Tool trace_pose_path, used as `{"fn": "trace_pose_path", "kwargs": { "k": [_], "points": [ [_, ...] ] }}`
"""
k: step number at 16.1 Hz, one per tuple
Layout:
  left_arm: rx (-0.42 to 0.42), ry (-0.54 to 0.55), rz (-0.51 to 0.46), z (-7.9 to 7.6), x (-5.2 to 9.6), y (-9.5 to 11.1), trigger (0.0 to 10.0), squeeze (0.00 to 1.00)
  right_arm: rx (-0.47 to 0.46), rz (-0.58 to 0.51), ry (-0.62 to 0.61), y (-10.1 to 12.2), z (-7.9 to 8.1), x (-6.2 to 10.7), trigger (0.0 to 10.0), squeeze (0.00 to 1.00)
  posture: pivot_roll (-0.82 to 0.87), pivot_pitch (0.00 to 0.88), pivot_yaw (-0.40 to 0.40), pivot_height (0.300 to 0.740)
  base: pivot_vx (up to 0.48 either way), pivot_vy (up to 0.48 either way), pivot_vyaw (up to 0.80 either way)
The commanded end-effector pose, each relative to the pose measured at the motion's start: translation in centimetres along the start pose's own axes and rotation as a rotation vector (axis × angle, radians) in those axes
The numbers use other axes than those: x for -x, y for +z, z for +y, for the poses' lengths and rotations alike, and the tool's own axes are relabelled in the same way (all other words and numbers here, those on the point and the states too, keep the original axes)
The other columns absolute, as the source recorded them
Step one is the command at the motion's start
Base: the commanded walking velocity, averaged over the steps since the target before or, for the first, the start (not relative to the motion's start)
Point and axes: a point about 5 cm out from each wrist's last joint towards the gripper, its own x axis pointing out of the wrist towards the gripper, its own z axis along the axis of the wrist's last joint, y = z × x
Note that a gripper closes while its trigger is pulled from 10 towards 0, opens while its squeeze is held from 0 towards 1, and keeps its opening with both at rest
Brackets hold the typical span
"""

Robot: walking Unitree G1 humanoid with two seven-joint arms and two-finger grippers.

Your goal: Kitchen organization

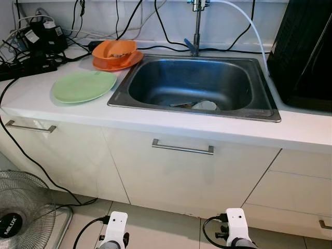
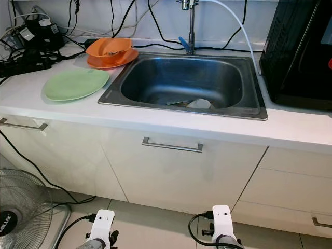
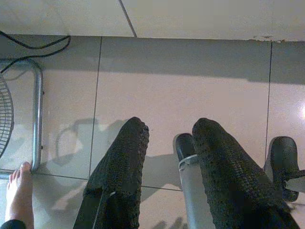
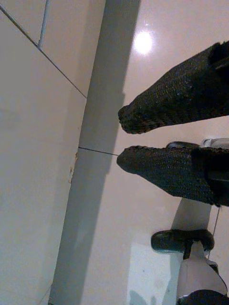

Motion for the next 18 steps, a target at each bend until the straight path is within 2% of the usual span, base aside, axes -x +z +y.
{"fn": "trace_pose_path", "kwargs": {
  "k": [1, 18],
  "points": [
    [-0.006, 0.014, 0.010, 0.37, 0.06, -0.33, 10.0, 0.00, -0.002, 0.022, 0.007, -0.54, 0.32, 0.08, 10.0, 0.00, 0.05, 0.000, 0.065, 0.740, 0.000, 0.000, 0.00],
    [-0.009, 0.013, 0.010, 0.30, 0.07, -0.36, 10.0, 0.00, 0.000, 0.024, 0.006, -0.66, 0.26, 0.11, 10.0, 0.00, 0.04, 0.000, 0.065, 0.740, 0.000, 0.000, 0.00]
  ]
}}
